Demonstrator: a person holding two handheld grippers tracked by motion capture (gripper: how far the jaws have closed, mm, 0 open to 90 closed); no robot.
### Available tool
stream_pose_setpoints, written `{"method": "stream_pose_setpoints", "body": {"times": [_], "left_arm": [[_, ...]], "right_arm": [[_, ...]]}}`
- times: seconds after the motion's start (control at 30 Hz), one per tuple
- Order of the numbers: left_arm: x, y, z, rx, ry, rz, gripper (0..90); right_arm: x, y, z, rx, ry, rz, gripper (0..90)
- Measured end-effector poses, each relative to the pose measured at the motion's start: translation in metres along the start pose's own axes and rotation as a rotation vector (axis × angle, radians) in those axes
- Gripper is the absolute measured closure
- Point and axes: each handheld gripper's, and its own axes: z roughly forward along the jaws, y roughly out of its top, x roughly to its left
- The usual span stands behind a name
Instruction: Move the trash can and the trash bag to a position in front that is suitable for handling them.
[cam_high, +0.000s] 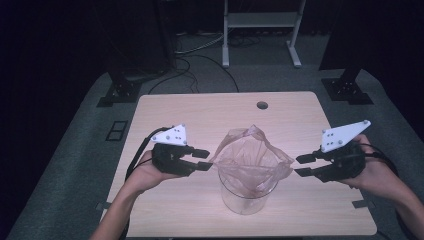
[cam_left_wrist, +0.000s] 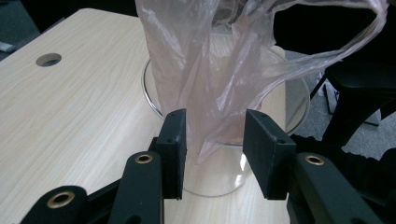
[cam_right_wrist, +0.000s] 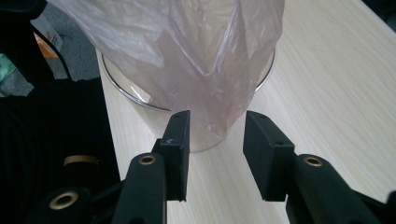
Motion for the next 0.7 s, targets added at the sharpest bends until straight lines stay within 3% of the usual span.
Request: {"method": "stream_pose_setpoints", "body": {"times": [0.4, 0.7], "left_arm": [[-0.014, 0.018, -0.003, -0.002, -0.059, 0.056, 66.1], [-0.022, 0.037, 0.007, 0.010, -0.082, 0.094, 68.2]], "right_arm": [[0.009, 0.024, -0.018, -0.041, 0.013, -0.044, 67.1], [0.018, 0.049, -0.018, -0.056, 0.044, -0.091, 69.6]]}}
